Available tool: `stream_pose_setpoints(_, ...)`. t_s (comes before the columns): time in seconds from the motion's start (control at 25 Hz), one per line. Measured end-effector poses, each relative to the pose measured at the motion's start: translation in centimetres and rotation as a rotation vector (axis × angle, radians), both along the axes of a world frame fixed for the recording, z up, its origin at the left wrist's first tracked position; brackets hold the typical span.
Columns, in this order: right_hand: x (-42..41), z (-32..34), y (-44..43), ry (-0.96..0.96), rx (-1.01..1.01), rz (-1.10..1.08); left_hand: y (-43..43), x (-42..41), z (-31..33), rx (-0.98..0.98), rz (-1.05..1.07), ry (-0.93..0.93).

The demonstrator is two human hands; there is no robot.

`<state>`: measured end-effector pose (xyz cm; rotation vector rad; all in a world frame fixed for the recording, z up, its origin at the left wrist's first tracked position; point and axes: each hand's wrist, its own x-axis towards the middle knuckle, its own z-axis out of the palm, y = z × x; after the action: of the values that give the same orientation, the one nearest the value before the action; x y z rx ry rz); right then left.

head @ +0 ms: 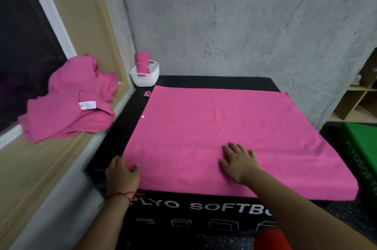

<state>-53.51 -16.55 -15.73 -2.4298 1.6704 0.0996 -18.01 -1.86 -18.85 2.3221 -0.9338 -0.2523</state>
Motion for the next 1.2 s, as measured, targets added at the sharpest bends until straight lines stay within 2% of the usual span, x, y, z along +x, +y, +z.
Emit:
stream_pose_setpoints(0.16, 7.5, 0.3, -1.9, -0.051, 0.03, 0.143, 1.4, 2.1, 0.1, -0.225, 0.111, 0.142)
stream_pose_setpoints(0.28, 13.8, 0.2, -4.7, -0.077, 0.035, 0.24, 2.8, 3.5, -0.3, -0.302, 0.118, 0.289)
stream_pose_setpoints(0.44, 20.9, 0.0, -8.6, -0.111, 0.004, 0.357, 3.9, 3.4, 0.3, -0.302, 0.129, 0.389)
stream_pose_setpoints(0.56, 24.1, -1.2, -10.0, -0.107, -0.049, 0.351, 4.4, 3.2, 0.5, -0.255, 0.122, 0.485)
stream_pose_setpoints(0.76, 24.5, -2.9, -10.1, -0.126, -0.142, 0.325, 4.8, 4.2, 1.0, -0.196, -0.016, 0.42)
stream_pose_setpoints(0.88, 24.8, -3.2, -10.4, -0.13, -0.17, 0.315, 4.7, 4.6, 0.8, -0.207, 0.045, 0.335)
stream_pose_setpoints(1.04, 24.8, -3.8, -10.5, -0.149, -0.202, 0.308, 5.0, 4.9, 0.0, -0.141, 0.064, 0.399)
stream_pose_setpoints(1.2, 24.9, -3.7, -10.5, -0.143, -0.207, 0.309, 5.5, 5.0, 0.3, -0.126, -0.055, 0.359)
